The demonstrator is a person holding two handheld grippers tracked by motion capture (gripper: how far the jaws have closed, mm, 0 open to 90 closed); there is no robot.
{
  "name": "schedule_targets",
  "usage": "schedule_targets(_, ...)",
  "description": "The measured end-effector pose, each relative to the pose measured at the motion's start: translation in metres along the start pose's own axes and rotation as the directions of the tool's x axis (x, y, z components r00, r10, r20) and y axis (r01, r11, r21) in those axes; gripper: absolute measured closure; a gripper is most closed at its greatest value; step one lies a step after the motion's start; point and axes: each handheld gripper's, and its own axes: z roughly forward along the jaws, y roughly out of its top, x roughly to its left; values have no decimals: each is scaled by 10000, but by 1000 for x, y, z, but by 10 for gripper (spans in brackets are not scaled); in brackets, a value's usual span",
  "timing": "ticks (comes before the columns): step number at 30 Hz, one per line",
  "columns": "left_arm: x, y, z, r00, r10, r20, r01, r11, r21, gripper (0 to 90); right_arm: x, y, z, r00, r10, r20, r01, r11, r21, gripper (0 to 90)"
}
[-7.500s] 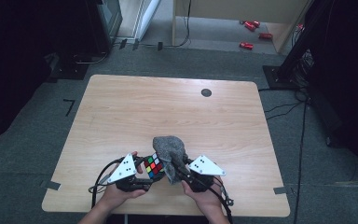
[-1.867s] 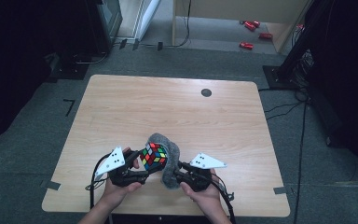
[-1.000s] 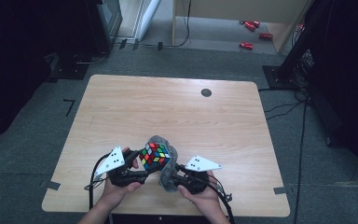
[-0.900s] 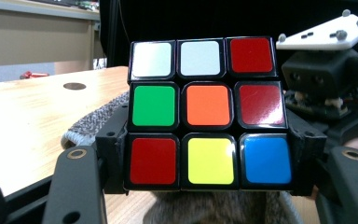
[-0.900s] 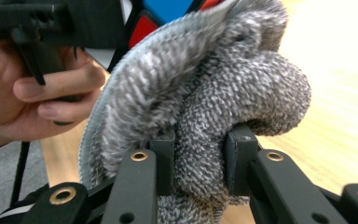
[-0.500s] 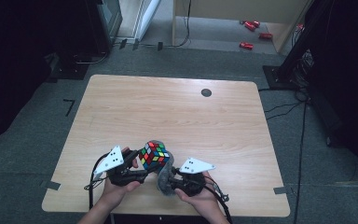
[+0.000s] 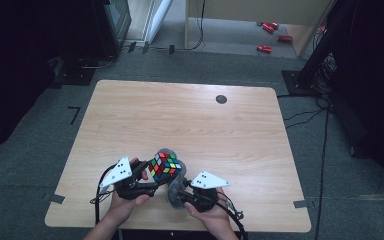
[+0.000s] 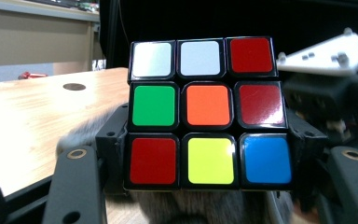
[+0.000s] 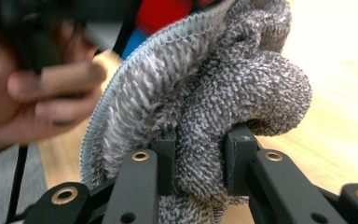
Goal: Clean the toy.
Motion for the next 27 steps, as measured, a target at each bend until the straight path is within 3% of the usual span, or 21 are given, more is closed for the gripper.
schedule_targets(2, 1, 0, -1, 10000, -62, -44, 62, 10000, -9, 343, -3, 2, -3, 9999, 22, 166, -19, 9998, -194, 713)
schedule_targets(6, 2, -1, 0, 10000, -97, 6, 97, 9999, 30, 343, -15, 9, -17, 9959, 816, 402, -765, 9904, -1154, 713)
schedule_targets(9, 2, 0, 2, 9998, -179, 85, 179, 9998, 8, 343, -9, 6, -12, 9980, 575, 276, -549, 9947, -875, 712)
schedule_targets(13, 3, -1, 0, 9998, -187, 25, 187, 9998, 12, 343, 9, -4, 6, 10000, -70, 58, 70, 10000, 18, 711)
schedule_targets(15, 4, -1, -1, 9997, -248, 12, 248, 9997, -57, 343, 12, -4, 7, 9994, -335, 55, 335, 9994, 78, 711)
schedule_targets(18, 4, 1, -3, 9994, -348, 11, 348, 9991, -228, 343, 5, 2, -1, 9992, -191, 347, 201, 9994, -270, 711)
schedule_targets(21, 4, 0, -1, 9997, -263, 6, 263, 9996, -43, 343, -5, 5, -9, 9962, 540, 689, -483, 9954, -821, 711)
schedule_targets(27, 3, -1, -1, 9995, -292, 80, 292, 9996, -43, 343, 14, -2, 6, 9997, -15, 261, 20, 9999, -172, 710)
